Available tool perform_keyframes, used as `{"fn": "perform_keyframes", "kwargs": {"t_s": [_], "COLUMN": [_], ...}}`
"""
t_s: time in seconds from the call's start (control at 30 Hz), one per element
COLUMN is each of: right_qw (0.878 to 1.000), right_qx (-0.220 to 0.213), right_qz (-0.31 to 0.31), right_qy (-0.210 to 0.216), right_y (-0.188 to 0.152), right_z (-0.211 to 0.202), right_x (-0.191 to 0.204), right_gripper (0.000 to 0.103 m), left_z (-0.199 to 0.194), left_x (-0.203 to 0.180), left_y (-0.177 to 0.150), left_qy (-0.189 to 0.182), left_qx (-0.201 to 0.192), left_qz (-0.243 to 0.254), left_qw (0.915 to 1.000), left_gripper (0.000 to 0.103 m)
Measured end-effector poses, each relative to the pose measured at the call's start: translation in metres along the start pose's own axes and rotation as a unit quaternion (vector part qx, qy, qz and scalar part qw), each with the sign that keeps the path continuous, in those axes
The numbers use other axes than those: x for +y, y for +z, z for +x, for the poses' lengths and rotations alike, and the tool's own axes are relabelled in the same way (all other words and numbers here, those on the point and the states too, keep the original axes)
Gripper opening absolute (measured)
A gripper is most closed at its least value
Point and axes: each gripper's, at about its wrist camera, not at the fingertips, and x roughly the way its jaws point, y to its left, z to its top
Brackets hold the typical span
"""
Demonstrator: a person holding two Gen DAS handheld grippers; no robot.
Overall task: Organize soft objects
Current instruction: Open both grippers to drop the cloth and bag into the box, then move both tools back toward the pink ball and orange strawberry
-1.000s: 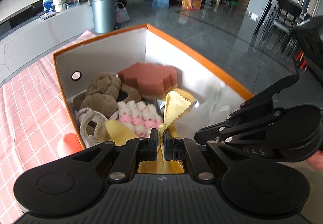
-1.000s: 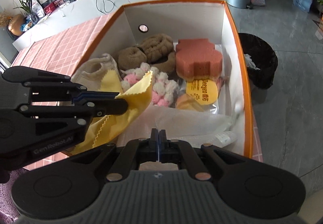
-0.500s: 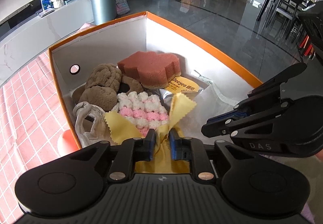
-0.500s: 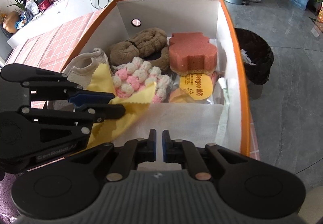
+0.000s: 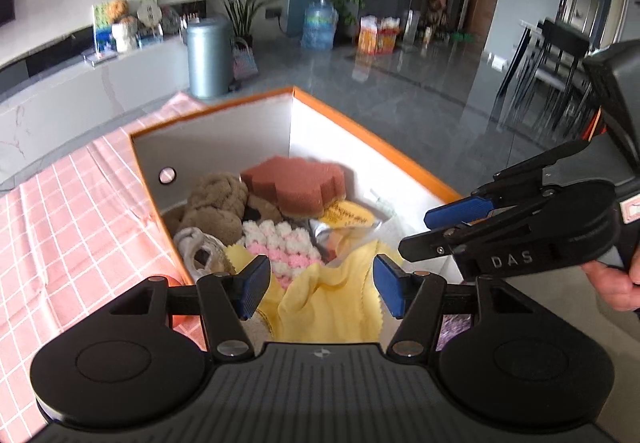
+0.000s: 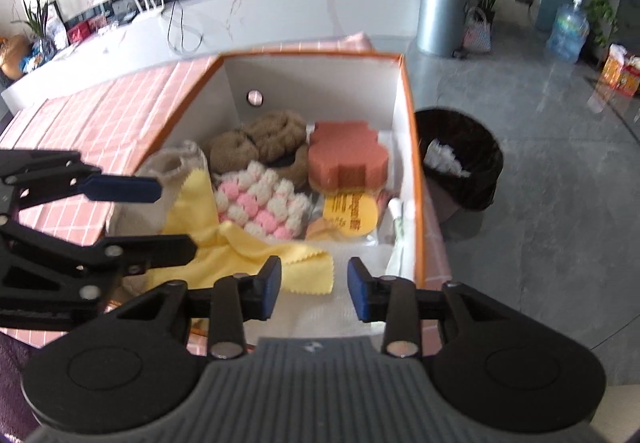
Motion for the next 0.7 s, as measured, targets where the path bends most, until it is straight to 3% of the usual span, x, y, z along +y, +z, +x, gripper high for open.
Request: {"fn": "perform_keyframes", "kwargs": {"t_s": [0.07, 0.43, 0.7], "right_qw": [1.000, 0.990, 0.987], "right_qx": [-0.026, -0.142, -0.156], "right_qz": [-0.004, -0.026, -0.029], "right_qy": [-0.009, 0.006, 0.017], "right_y": [-0.002, -0.024, -0.035], "right_z": [-0.010, -0.035, -0.032], "right_x": [0.005, 0.073, 0.122], "right_gripper": [0.046, 0.051, 0.051], "left_z": [-0.011, -0.063, -0.091], "left_x": [0.001, 0.023, 0.057], "left_y": [-0.004, -0.033, -0.066], "left_qy": [-0.001, 0.044, 0.090], "left_qx": [-0.018, -0.079, -0.098], "left_qz": [-0.006, -0.048, -0.109], "left_qw": [0.9998, 0.9948, 0.9852], "left_gripper": [0.070, 0.070, 0.070]}}
